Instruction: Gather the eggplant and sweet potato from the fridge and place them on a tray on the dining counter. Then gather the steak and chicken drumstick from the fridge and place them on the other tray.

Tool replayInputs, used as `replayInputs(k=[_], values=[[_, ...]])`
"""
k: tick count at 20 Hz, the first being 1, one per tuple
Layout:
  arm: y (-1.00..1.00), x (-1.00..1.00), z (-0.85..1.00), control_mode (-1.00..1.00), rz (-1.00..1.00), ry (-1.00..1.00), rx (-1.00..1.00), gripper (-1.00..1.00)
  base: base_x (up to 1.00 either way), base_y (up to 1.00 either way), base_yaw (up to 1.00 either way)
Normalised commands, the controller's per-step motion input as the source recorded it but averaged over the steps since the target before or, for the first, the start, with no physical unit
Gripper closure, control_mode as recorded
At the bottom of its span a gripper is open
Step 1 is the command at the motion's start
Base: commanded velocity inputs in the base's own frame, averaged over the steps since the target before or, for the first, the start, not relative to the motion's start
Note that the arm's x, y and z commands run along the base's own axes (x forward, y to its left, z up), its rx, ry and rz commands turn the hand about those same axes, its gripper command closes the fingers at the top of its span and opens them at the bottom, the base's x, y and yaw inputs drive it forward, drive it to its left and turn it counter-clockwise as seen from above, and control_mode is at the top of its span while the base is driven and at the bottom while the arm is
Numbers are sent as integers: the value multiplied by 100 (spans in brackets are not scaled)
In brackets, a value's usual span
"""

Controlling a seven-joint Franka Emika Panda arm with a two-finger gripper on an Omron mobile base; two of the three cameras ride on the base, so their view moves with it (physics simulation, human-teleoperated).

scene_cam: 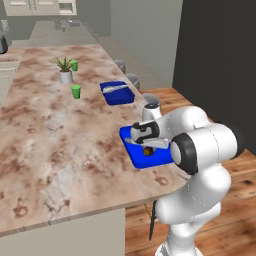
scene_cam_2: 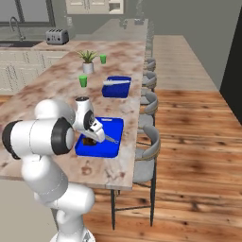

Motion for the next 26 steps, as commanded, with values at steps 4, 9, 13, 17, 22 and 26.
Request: replayInputs(k=[4,9,13,17,22,26], values=[[0,1,-9,-100,-7,0,0,100,0,0,0],[0,1,-15,-100,-6,0,0,100,0,0,0],[0,2,-1,-100,-4,0,0,100,0,0,0],[0,0,-1,-100,-5,0,0,100,0,0,0],[0,0,0,-100,-4,0,0,-100,0,0,0],[0,-1,3,-100,-2,-1,1,-100,0,0,0]])
